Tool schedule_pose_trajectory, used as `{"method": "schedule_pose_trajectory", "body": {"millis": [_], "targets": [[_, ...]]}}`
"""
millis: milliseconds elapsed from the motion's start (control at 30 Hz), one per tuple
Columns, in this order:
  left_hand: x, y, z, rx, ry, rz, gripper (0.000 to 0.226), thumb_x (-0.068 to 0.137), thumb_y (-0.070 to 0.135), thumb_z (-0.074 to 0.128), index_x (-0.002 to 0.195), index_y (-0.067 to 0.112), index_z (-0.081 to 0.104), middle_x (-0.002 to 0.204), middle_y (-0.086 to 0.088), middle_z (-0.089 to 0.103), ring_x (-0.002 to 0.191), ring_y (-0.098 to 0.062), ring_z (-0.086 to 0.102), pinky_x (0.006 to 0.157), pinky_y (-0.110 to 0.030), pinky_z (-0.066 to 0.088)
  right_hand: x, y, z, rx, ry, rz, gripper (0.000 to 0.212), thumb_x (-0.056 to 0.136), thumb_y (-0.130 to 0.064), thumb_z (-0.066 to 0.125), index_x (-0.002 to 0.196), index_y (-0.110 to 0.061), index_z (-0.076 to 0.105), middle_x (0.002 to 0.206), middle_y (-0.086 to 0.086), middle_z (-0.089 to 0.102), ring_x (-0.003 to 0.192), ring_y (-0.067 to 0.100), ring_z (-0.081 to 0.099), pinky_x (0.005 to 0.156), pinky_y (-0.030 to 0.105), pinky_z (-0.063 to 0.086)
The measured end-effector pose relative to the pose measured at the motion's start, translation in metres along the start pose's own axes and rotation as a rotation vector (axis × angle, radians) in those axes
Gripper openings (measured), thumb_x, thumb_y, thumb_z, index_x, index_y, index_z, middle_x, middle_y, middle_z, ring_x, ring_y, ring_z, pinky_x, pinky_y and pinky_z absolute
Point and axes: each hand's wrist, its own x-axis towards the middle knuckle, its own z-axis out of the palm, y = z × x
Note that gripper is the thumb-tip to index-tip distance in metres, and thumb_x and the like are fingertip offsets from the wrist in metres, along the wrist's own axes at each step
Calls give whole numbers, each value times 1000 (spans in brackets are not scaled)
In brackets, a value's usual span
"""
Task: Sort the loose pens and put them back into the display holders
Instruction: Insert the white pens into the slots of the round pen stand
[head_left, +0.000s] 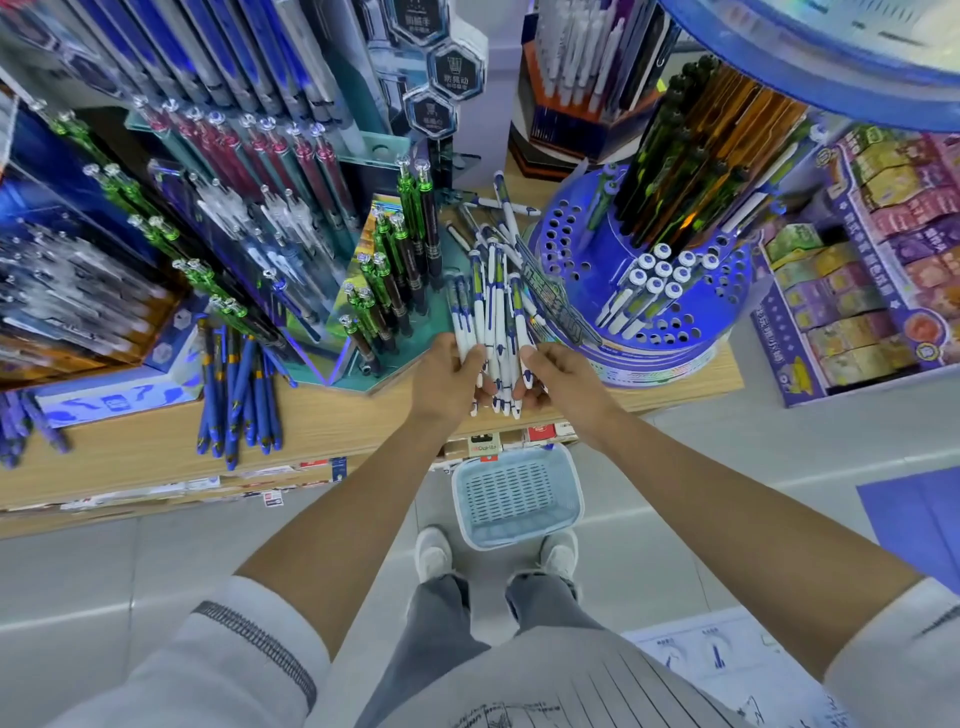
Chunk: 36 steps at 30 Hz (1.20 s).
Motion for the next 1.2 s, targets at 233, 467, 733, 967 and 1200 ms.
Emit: {"method": "schedule_pose_trajectory", "body": {"millis": [233, 467, 733, 967, 1200], "targets": [[4, -3, -1, -160, -27, -149, 8, 97, 11, 38, 101, 6, 42, 72, -10, 51, 58, -20, 43, 60, -36, 36, -12, -2, -1, 62, -17, 30, 17, 99, -28, 53, 96, -11, 54, 68, 7, 70, 48, 13, 52, 57, 25, 51], [-3, -11, -3, -237, 16, -109, 31, 100, 40, 43, 83, 14, 43, 57, 0, 44, 48, -18, 38, 52, -28, 33, -23, 5, -5, 36, -35, 47, 27, 98, -28, 55, 109, -3, 57, 73, 10, 70, 54, 16, 54, 58, 24, 52], [-20, -7, -4, -270, -79, -150, 17, 102, 13, 33, 107, 1, 45, 76, -6, 58, 49, -14, 47, 49, -27, 39, -34, 13, -1, -20, -10, 4, 16, 96, -28, 58, 93, -12, 58, 79, 13, 71, 71, 27, 62, 61, 26, 53], [-34, 7, -1, -348, -149, -167, 22, 98, 35, 51, 89, 15, 46, 67, 1, 44, 50, -13, 35, 47, -23, 30, -44, 14, 1, -112, 30, -97, 18, 92, -30, 63, 83, -16, 61, 79, 8, 54, 70, 16, 46, 66, 27, 41], [-41, 24, 8, -284, -148, -87, 19, 87, 27, 71, 85, 10, 64, 54, 3, 46, 46, -11, 38, 43, -18, 35, -53, 9, -11, -39, -64, -121, 23, 90, -27, 66, 99, -5, 70, 85, 15, 67, 75, 21, 60, 72, 33, 53]]}}
